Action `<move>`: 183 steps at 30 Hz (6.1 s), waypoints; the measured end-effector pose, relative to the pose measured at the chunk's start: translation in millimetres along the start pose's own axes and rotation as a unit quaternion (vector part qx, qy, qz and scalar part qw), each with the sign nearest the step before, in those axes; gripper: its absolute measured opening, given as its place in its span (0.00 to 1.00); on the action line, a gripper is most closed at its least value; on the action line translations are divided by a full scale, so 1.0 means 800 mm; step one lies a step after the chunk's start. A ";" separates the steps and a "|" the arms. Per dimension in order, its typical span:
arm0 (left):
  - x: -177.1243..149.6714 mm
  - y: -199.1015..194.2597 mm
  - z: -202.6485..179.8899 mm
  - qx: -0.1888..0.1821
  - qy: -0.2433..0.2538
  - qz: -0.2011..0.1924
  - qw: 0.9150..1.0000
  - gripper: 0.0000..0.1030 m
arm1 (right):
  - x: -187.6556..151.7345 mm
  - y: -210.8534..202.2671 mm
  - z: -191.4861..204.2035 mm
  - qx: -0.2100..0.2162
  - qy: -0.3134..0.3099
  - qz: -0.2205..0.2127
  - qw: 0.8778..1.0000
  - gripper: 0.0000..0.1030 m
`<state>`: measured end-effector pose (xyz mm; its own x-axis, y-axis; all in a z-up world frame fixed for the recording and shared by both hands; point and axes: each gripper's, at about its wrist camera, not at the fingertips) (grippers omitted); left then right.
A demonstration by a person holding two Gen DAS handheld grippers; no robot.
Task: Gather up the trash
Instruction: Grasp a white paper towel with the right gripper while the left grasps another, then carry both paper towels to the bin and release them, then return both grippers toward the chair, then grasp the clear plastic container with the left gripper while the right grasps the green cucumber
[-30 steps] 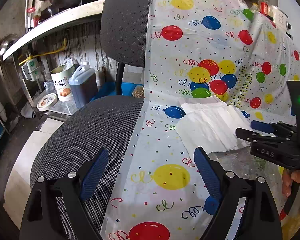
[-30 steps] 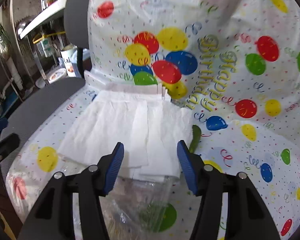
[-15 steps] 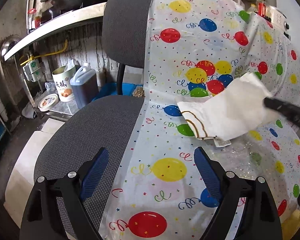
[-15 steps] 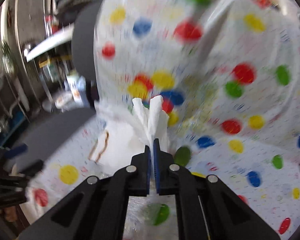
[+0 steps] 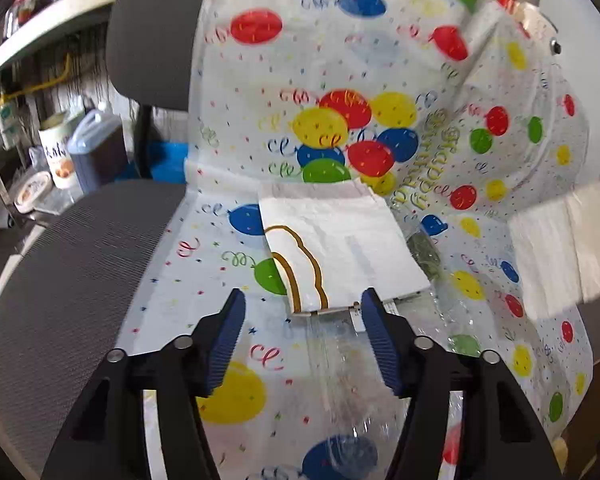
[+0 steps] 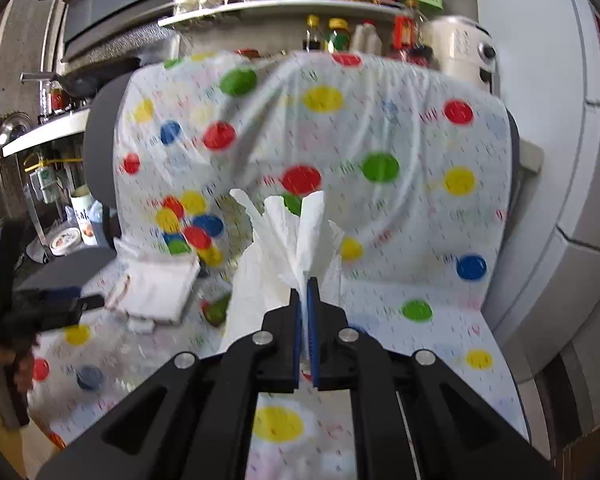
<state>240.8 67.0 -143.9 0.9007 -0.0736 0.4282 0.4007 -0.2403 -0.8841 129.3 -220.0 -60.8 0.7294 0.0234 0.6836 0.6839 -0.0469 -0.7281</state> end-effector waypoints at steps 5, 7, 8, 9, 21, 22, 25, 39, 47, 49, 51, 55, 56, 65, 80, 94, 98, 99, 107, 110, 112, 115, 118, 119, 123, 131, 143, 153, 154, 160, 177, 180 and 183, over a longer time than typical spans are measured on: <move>0.014 0.037 0.015 -0.022 -0.036 0.036 0.998 0.47 | -0.021 0.012 -0.007 0.004 0.006 0.019 1.000 0.04; 0.016 0.046 0.017 -0.029 -0.042 0.044 0.998 0.46 | -0.025 0.015 -0.007 0.006 0.007 0.023 1.000 0.04; 0.017 0.050 0.019 -0.034 -0.046 0.048 0.997 0.44 | -0.026 0.017 -0.007 0.008 0.008 0.024 1.000 0.04; 0.017 0.052 0.020 -0.039 -0.048 0.050 0.997 0.39 | -0.025 0.018 -0.006 0.009 0.008 0.024 1.000 0.04; 0.031 0.010 -0.004 -0.007 -0.019 -0.029 0.999 0.15 | -0.026 0.016 -0.008 0.020 0.012 0.021 1.000 0.04; 0.032 0.008 -0.006 -0.003 -0.013 -0.031 0.999 0.12 | -0.026 0.015 -0.009 0.021 0.013 0.020 0.999 0.04; 0.031 -0.002 -0.011 -0.005 -0.001 -0.040 0.999 0.01 | -0.026 0.012 -0.014 0.024 0.017 0.018 0.999 0.04; -0.028 -0.109 -0.168 -0.085 0.126 -0.121 0.981 0.00 | -0.045 -0.043 -0.097 0.043 0.102 -0.014 0.994 0.04; -0.109 -0.102 -0.310 -0.149 0.234 -0.100 0.956 0.00 | -0.114 -0.101 -0.170 -0.003 0.153 -0.020 0.988 0.04; -0.126 -0.100 -0.337 -0.170 0.251 -0.095 0.948 0.00 | -0.133 -0.116 -0.189 -0.020 0.166 -0.021 0.986 0.04; -0.143 -0.098 -0.366 -0.196 0.265 -0.092 0.940 0.00 | -0.157 -0.136 -0.210 -0.045 0.183 -0.023 0.982 0.04; -0.178 -0.094 -0.431 -0.246 0.303 -0.073 0.918 0.00 | -0.211 -0.175 -0.252 -0.093 0.223 -0.020 0.970 0.04; -0.188 -0.093 -0.448 -0.253 0.317 -0.068 0.911 0.00 | -0.221 -0.181 -0.261 -0.101 0.231 -0.019 0.968 0.04; -0.263 -0.061 -0.560 -0.291 0.400 -0.013 0.869 0.00 | -0.341 -0.233 -0.331 -0.174 0.322 0.005 0.931 0.04; -0.322 0.024 -0.648 -0.264 0.439 0.031 0.858 0.02 | -0.420 -0.172 -0.393 -0.203 0.370 0.081 0.903 0.04; -0.294 0.040 -0.651 -0.266 0.415 0.057 0.868 0.52 | -0.437 -0.096 -0.435 -0.144 0.424 0.142 0.883 0.54; -0.283 0.027 -0.635 -0.261 0.402 0.045 0.876 0.52 | -0.427 -0.125 -0.424 -0.155 0.421 0.115 0.886 0.54; -0.281 0.023 -0.631 -0.258 0.401 0.039 0.878 0.52 | -0.423 -0.137 -0.421 -0.160 0.420 0.105 0.887 0.54; -0.252 -0.024 -0.570 -0.239 0.381 -0.010 0.893 0.52 | -0.370 -0.228 -0.378 -0.169 0.379 0.001 0.910 0.54; -0.237 -0.040 -0.539 -0.227 0.365 -0.026 0.903 0.52 | -0.342 -0.239 -0.354 -0.154 0.352 -0.020 0.923 0.54; -0.230 -0.049 -0.519 -0.217 0.355 -0.033 0.909 0.54 | -0.323 -0.238 -0.336 -0.150 0.335 -0.017 0.930 0.54; -0.215 -0.062 -0.482 -0.200 0.330 -0.043 0.921 0.54 | -0.296 -0.230 -0.312 -0.126 0.311 -0.021 0.942 0.54; -0.198 -0.075 -0.444 -0.174 0.305 -0.059 0.934 0.55 | -0.262 -0.210 -0.285 -0.113 0.281 -0.018 0.953 0.55; -0.190 -0.079 -0.426 -0.160 0.293 -0.065 0.940 0.60 | -0.248 -0.202 -0.276 -0.103 0.270 -0.016 0.957 0.58; -0.165 -0.090 -0.366 -0.125 0.248 -0.085 0.957 0.78 | -0.201 -0.178 -0.229 -0.074 0.224 -0.014 0.972 0.74; -0.117 -0.108 -0.223 -0.040 0.143 -0.115 0.982 0.81 | -0.109 -0.105 -0.110 -0.021 0.100 0.006 0.995 0.72; -0.050 -0.070 -0.023 0.043 0.024 -0.078 0.996 0.79 | -0.035 0.009 -0.002 0.040 0.063 0.043 0.996 0.58; -0.027 0.020 0.009 -0.005 0.012 0.016 1.000 0.41 | -0.019 0.042 0.027 0.045 0.046 0.058 0.996 0.58; -0.025 0.024 0.007 -0.006 0.013 0.020 1.000 0.40 | -0.019 0.044 0.027 0.045 0.045 0.060 0.996 0.58; -0.019 0.036 -0.001 0.004 0.028 0.024 0.999 0.11 | -0.012 0.063 0.041 0.050 0.037 0.072 0.995 0.57; -0.030 0.006 0.075 0.016 -0.037 -0.034 0.999 0.08 | 0.042 0.210 0.128 0.054 0.025 0.154 0.986 0.36; -0.031 0.008 0.075 0.015 -0.036 -0.033 0.999 0.08 | 0.049 0.229 0.128 0.060 0.036 0.174 0.982 0.36; -0.031 0.010 0.075 0.017 -0.037 -0.029 0.999 0.08 | 0.052 0.241 0.131 0.054 0.036 0.191 0.979 0.36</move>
<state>232.0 125.1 -173.2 0.8849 0.0118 0.4657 0.4576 -0.2092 -0.8642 293.1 -123.7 -177.6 0.9321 -0.0454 0.3594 0.3619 0.0683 -0.9297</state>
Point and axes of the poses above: each gripper's, at about its wrist camera, not at the fingertips, and y roughly the way its jaws point, z to its left, x to its top, and after that the axes turned 14 degrees about z, right-handed
